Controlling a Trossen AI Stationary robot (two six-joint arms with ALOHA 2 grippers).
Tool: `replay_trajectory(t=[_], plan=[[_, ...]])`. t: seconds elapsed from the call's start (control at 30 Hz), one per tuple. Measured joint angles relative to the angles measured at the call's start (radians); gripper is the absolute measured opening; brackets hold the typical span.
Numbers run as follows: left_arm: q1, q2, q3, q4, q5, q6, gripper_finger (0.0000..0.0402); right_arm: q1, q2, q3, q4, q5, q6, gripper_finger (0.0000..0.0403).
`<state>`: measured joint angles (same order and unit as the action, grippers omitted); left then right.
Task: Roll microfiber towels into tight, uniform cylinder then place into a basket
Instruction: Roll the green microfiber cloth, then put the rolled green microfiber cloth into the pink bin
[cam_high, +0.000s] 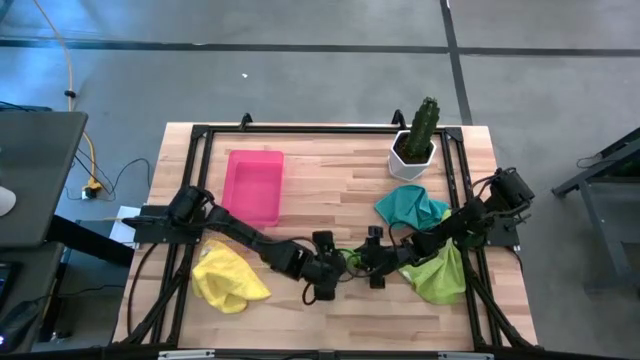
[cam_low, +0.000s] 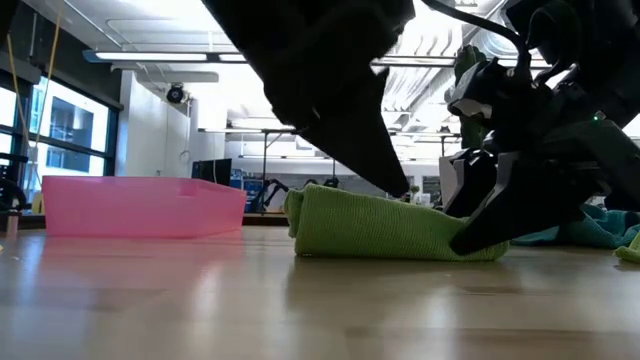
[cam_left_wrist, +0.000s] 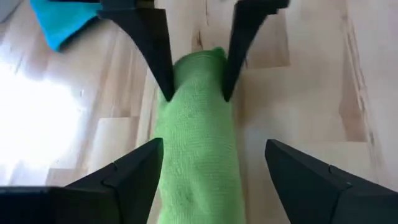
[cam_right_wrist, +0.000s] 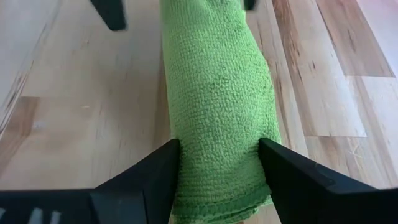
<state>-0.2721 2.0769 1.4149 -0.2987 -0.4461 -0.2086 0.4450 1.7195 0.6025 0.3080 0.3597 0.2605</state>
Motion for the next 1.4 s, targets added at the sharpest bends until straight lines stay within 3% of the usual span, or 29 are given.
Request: replay_trajectory(t=[0.17,0.47,1.1,1.2,1.4], plan=[[0.052,0.043,0.000,0.017,0.154,0.002,0.0274,0.000,0.000,0.000,0.003,0.000,0.000,0.0213],[0.077,0.071,0.001,-0.025,0.142,-0.019,0.0258,-0.001,0.000,0.000,0.010,0.000,0.000,0.0213],[0.096,0.066,0.002,-0.064,0.169,-0.077,0.0043,0.000,0.000,0.000,0.011,0.000,0.000,0.0213],[0.095,0.061,0.003,-0.102,0.166,-0.092,0.0025,0.000,0.000,0.000,0.014,0.000,0.000,0.0213],[0.099,0.001,-0.003,-0.299,0.125,-0.114,0.0036,0.000,0.000,0.000,0.019,-0.051,0.083,0.0213]])
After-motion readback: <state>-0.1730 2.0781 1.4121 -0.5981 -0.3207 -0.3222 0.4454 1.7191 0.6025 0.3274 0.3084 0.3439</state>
